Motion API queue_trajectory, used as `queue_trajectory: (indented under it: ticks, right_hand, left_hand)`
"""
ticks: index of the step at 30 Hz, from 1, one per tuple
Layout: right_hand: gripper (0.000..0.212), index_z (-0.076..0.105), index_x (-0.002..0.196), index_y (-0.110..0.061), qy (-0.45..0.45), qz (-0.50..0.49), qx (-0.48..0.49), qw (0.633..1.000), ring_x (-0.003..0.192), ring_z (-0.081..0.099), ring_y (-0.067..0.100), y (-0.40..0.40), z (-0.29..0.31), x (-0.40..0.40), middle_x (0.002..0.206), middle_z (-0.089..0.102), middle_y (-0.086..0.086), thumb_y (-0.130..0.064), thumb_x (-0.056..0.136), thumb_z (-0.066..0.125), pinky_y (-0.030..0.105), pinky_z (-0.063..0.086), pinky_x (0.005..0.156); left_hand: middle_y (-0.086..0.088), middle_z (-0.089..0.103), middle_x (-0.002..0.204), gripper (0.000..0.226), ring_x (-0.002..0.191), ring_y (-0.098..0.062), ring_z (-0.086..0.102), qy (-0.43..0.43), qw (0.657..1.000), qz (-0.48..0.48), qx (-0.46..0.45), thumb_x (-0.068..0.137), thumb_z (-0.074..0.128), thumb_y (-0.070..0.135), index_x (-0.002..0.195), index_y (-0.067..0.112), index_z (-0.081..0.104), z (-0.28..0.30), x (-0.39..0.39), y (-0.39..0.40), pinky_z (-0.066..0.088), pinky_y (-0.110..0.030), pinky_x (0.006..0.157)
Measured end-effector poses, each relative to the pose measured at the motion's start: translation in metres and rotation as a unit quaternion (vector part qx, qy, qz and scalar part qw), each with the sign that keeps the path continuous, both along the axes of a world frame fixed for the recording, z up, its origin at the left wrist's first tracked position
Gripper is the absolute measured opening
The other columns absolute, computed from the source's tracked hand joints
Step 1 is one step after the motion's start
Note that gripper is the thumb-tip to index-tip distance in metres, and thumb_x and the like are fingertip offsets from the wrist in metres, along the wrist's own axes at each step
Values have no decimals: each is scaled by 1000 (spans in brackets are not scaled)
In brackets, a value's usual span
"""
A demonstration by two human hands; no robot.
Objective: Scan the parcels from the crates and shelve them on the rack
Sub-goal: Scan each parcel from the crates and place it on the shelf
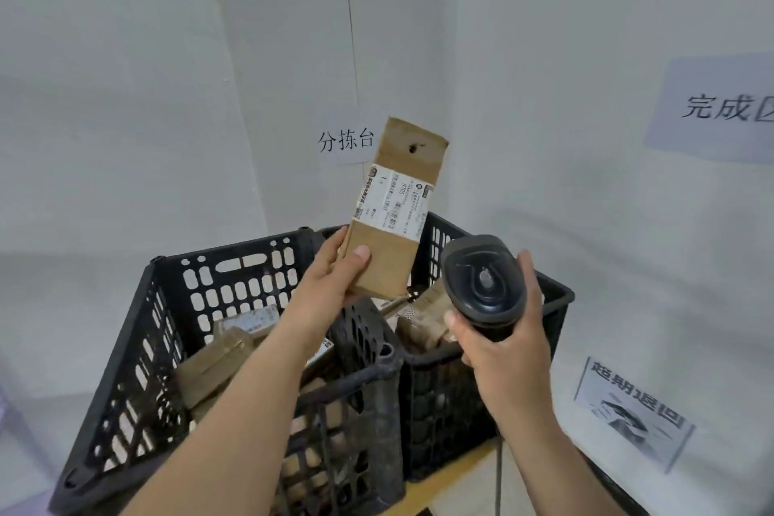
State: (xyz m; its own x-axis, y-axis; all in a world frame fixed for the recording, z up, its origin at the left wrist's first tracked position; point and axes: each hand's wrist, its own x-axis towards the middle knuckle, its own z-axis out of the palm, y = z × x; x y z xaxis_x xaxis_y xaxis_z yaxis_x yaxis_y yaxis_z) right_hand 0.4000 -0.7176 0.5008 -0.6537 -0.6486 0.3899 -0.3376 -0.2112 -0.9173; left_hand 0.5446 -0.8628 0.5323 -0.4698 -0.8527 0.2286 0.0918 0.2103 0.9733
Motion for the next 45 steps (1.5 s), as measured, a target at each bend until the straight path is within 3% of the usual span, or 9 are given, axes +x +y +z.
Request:
queue_trajectory:
  ticks: [5,8,13,17,22,26,30,36,45]
  right_hand:
    - [106,11,133,-72,16,-56,-20,998,118,56,2,36,1,-26,102,48,-54,-23,75,85,48,53,98]
    - [107,12,136,-69,20,-78,-19,997,117,59,6,63,-7,-39,98,45,-61,-21,75,85,48,55,95]
    - [104,16,154,-40,22,-134,4,991,92,45,-35,110,-20,-44,94,50,-50,-12,78,81,0,42,86]
    - [105,13,148,-54,3,-195,20,981,112,56,-10,150,-28,-38,108,50,-47,-13,78,80,36,55,95]
    - [103,18,149,-46,-18,-282,48,958,87,45,-36,203,-48,-13,104,45,-42,-6,77,79,-7,35,77]
    - [102,18,142,-55,-49,-329,64,941,102,54,-22,243,-71,10,117,54,-35,-2,77,77,6,45,88]
    - [102,20,149,-49,-76,-376,81,920,94,53,-26,285,-82,24,100,54,-48,0,78,74,21,52,88]
    - [100,16,137,-61,-92,-433,96,891,108,61,5,336,-88,23,115,53,-37,-2,79,73,44,54,93]
    - [98,16,151,-47,-109,-461,119,872,82,59,-13,395,-93,-48,102,52,-36,-4,82,69,9,47,61]
  left_hand:
    - [17,56,134,72,119,-6,56,-4,999,-47,3,81,61,64,144,48,32,-18,-46,61,43,-41,107]
    - [16,54,132,65,119,-2,55,-1,997,-80,-8,84,54,55,145,43,32,-25,-67,99,45,-36,106]
    - [18,53,135,62,120,0,53,-31,990,-141,-6,89,52,61,145,46,30,-46,-90,149,44,-36,106]
    - [23,51,135,51,120,5,50,-71,973,-218,-6,97,44,50,145,49,27,-61,-99,180,42,-28,105]
    - [4,55,117,28,113,-1,45,-146,945,-276,-98,100,44,37,126,42,52,-84,-101,208,38,-17,94]
    - [0,59,115,35,119,-19,50,-170,923,-327,-109,91,47,44,126,42,52,-103,-92,241,43,-36,100]
    - [16,58,125,56,112,4,54,-140,907,-392,-60,97,48,10,124,58,38,-114,-83,279,43,-6,80]
    - [17,57,128,54,106,13,56,-147,876,-459,-31,98,46,10,138,44,37,-129,-98,327,43,-3,78]
    - [15,57,125,35,107,9,53,-161,863,-478,-34,101,45,16,130,35,39,-133,-172,386,42,-10,84]
